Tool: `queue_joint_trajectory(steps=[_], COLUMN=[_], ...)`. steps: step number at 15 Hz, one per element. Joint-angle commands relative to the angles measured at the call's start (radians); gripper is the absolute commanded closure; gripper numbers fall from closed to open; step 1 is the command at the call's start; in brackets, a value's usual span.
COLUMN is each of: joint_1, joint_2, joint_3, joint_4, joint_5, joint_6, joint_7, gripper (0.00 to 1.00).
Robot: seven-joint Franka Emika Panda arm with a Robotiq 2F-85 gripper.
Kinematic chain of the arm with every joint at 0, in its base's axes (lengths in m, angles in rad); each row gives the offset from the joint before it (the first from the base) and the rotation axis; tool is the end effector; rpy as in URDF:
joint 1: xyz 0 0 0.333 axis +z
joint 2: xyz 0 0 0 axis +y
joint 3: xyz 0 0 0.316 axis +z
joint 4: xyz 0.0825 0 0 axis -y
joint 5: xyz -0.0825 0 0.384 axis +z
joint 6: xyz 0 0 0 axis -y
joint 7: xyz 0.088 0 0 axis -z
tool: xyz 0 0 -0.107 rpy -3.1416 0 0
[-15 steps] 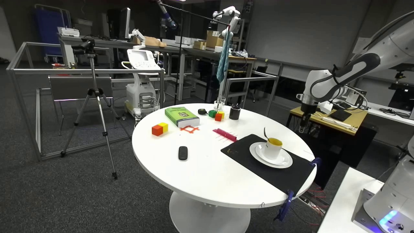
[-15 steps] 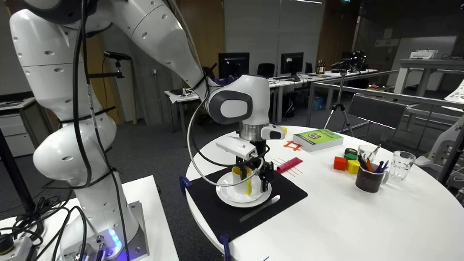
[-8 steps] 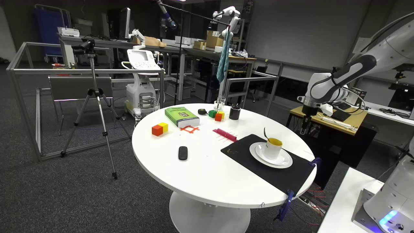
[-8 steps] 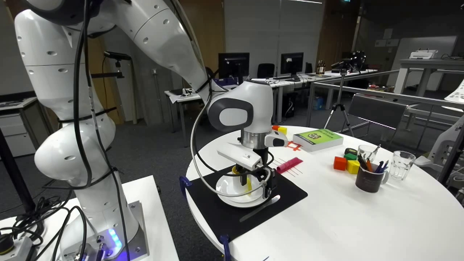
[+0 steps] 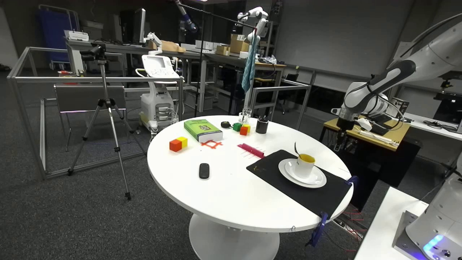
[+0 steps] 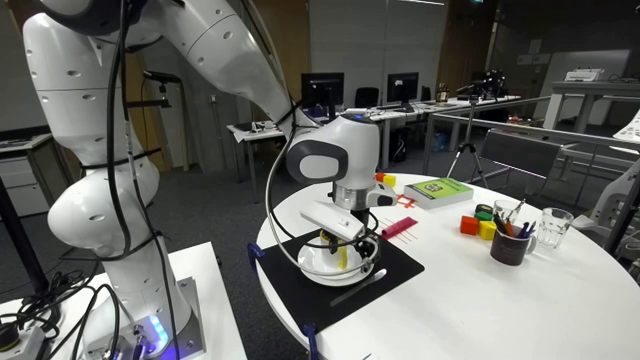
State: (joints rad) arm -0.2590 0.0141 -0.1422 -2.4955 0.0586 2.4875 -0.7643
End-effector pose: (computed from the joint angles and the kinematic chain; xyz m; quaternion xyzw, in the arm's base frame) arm 0.4288 -0.1823 0.2779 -0.9873 -0.1574 0.0000 0.0199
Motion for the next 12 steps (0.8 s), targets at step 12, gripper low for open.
queue_joint_trajectory(steps=[12], joint_1=[0.043], joint_2=[0.111], joint_3=[-0.008], joint_4=[-0.006], joint_5=[-0.028], joint_6=[0.161], joint_7=[0.257], gripper=[0.0])
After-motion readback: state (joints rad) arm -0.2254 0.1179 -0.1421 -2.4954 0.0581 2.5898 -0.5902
